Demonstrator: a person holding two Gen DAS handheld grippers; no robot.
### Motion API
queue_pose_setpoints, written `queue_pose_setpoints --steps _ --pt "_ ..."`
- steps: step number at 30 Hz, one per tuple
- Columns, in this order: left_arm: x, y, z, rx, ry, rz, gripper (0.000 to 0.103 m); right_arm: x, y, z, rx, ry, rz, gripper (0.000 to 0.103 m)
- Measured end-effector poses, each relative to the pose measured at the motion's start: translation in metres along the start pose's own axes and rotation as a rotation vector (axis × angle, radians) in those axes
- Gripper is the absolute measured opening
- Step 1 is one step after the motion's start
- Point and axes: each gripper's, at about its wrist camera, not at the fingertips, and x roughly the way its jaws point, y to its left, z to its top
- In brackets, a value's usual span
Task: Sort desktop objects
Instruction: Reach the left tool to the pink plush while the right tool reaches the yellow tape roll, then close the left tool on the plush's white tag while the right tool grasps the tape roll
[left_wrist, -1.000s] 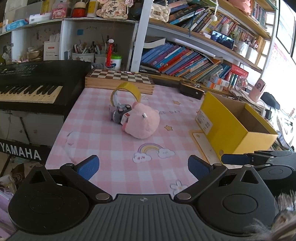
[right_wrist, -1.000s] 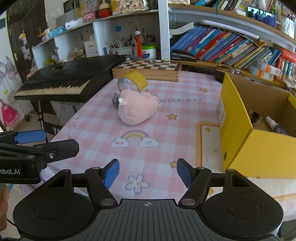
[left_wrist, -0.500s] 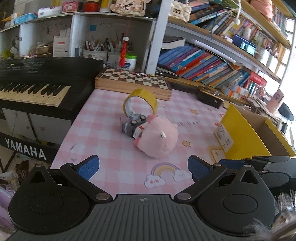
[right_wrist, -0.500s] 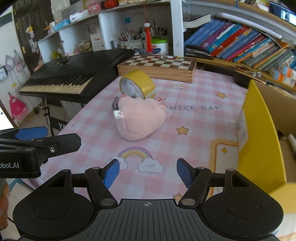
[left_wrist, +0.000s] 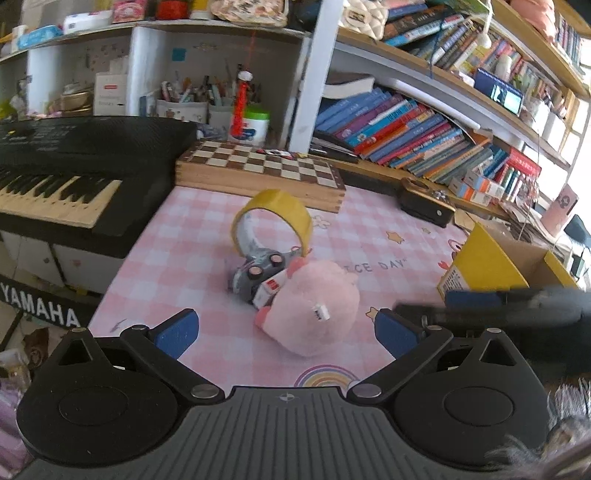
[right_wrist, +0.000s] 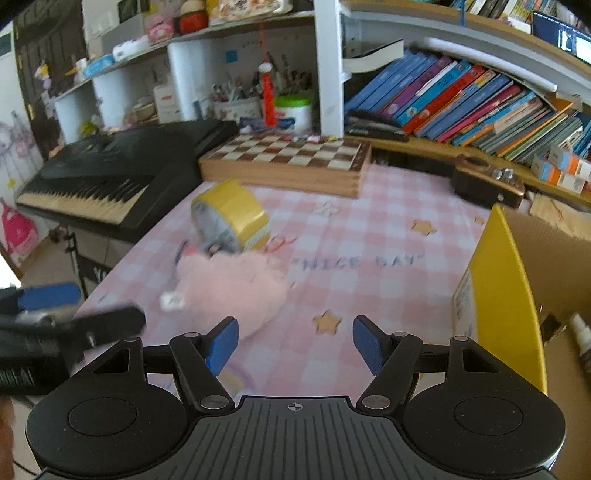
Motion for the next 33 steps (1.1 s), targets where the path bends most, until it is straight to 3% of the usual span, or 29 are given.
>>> queue_pose_setpoints --steps 5,7,10,15,17,25,33 --pt "0.025 -0.013 0.002 0.066 -0.004 -0.029 0.096 0.009 -0.009 0.022 0.015 -0.038 0.011 0.070" --pt "0.037 -0.017 0.004 0.084 0.007 -0.035 0.085 0.013 -0.011 0.029 0.012 -0.041 0.027 0.070" --pt "0.054 -0.024 0.004 0.114 0.025 -0.037 0.077 0.019 -0.012 0.038 -0.003 -0.044 0.055 0.070" --pt "0.077 -0.034 0.000 0.170 0.048 -0.030 0.072 0.034 -0.006 0.049 -0.053 -0.019 0.103 0.070" --pt "0.081 -0.034 -0.002 0.181 0.050 -0.019 0.065 0.042 -0.001 0.054 -0.086 0.001 0.137 0.070" --pt "0.065 -0.022 -0.004 0.146 0.071 -0.055 0.058 0.078 0.025 0.070 -0.201 0.042 0.220 0.074" --pt "0.021 0.013 -0.010 -0.026 0.073 -0.029 0.058 0.118 0.046 0.087 -0.318 0.077 0.268 0.074"
